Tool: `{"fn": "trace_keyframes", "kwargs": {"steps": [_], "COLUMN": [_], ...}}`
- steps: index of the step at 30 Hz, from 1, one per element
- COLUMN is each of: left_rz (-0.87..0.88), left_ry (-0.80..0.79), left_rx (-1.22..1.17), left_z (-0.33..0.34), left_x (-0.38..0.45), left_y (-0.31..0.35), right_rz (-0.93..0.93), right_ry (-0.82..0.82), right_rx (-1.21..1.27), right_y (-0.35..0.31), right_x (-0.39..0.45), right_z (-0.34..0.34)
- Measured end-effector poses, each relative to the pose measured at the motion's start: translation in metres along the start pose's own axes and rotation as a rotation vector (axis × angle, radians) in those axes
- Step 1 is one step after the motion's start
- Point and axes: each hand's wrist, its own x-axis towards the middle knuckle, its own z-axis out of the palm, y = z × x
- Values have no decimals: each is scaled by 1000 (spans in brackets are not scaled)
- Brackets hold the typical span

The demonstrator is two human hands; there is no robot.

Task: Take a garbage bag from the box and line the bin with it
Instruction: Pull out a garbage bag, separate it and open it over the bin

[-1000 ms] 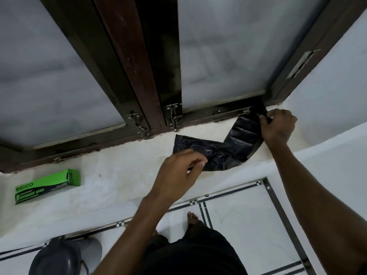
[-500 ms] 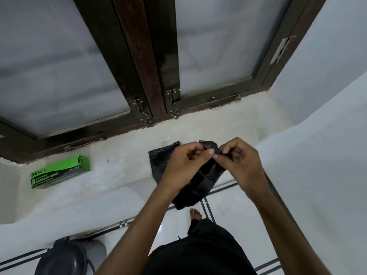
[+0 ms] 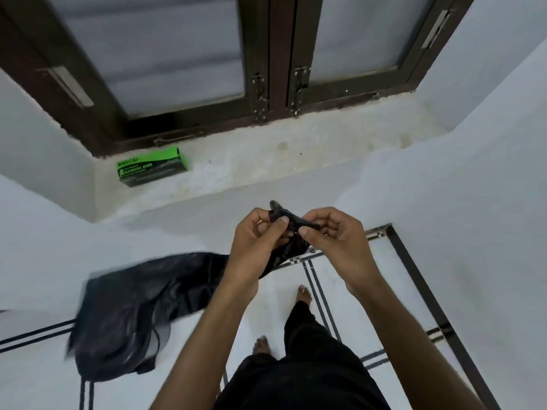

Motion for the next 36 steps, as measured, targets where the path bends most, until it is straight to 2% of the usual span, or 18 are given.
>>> {"fn": "trace_keyframes", "kwargs": {"steps": [6, 11, 14, 18, 22, 25, 29, 32, 36], "left_rz": [-7, 122, 187, 187, 106, 73, 70, 159, 376], "left_ry": [43, 84, 172, 309, 476, 522, 656, 797, 725], "left_rx": [-54, 1, 118, 184, 110, -47, -187, -47, 349], "left_z": [-14, -18, -18, -24, -39, -53, -65, -82, -118], "left_x": [-62, -107, -130, -164, -205, -238, -265, -277, -304], "left_y": [-24, -38, -48, -69, -88, -97, -103, -109, -110], "right_rz": [26, 94, 148, 188, 273, 324, 185, 75, -49], "right_ry": [-84, -190, -177, -201, -112, -53, -130, -181, -326], "right_rx": [-24, 90, 199, 263, 349, 384, 160, 28, -95], "right_y": [4, 11, 18, 28, 37, 44, 43, 39, 32], "right_x": [-53, -93, -112, -132, -153, -174, -203, -219, -238], "right_z": [19, 18, 19, 21, 36, 53, 81, 96, 126]}}
